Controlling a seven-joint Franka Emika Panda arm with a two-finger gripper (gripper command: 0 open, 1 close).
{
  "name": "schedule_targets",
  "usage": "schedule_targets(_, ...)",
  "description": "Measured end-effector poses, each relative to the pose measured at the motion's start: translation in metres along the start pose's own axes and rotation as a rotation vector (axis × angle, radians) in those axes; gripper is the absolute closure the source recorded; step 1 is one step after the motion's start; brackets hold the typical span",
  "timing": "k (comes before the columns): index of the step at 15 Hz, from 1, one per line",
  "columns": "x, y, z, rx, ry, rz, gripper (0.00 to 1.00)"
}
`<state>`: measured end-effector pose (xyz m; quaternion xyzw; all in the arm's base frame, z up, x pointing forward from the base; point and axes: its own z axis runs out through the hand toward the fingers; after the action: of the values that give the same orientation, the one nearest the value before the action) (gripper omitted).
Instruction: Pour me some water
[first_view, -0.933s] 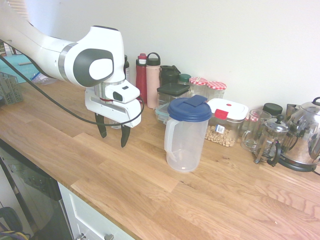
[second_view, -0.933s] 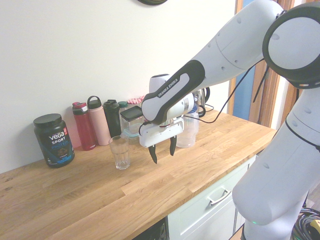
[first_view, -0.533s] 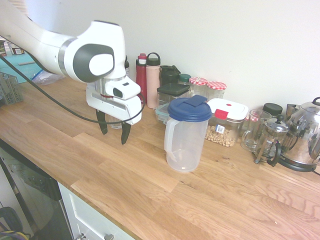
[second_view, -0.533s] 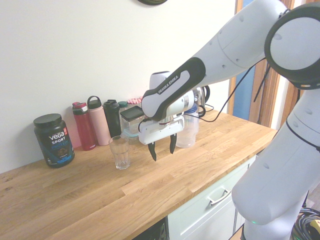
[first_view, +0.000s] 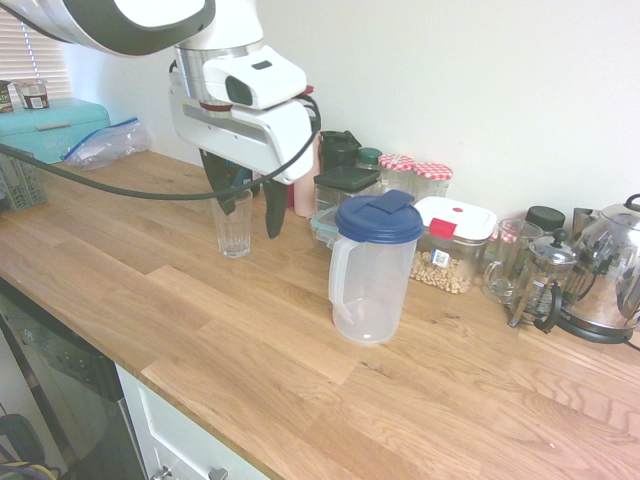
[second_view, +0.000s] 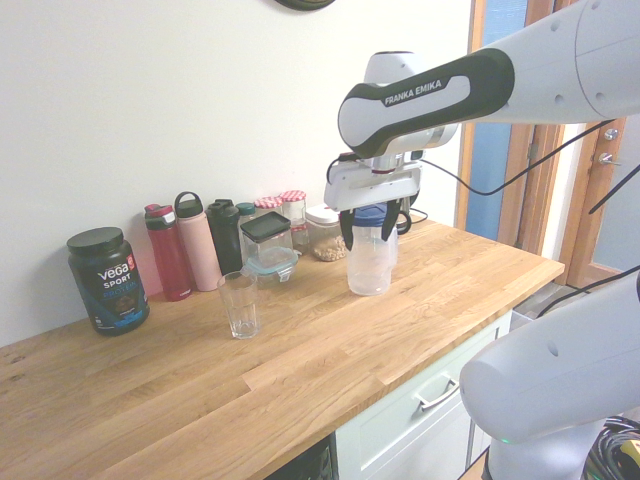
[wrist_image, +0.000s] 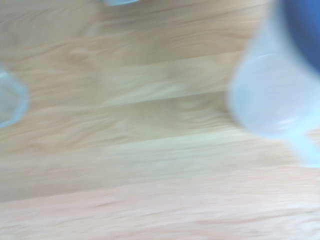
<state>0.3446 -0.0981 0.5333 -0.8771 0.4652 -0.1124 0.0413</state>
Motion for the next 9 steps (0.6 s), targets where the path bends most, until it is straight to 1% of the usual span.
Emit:
schedule_targets(2, 0.015, 0.019, 0.007, 0.017, 0.022, 0.021, 0.0)
schedule_targets(5, 0.031, 0.045, 0.031, 0.044, 0.062, 0.055, 0.0)
schedule_targets(7, 0.04, 0.048, 0.046, 0.051, 0.085, 0.044, 0.0)
schedule_targets(9, 0.048, 0.044, 0.058, 0.059, 0.109, 0.01, 0.0)
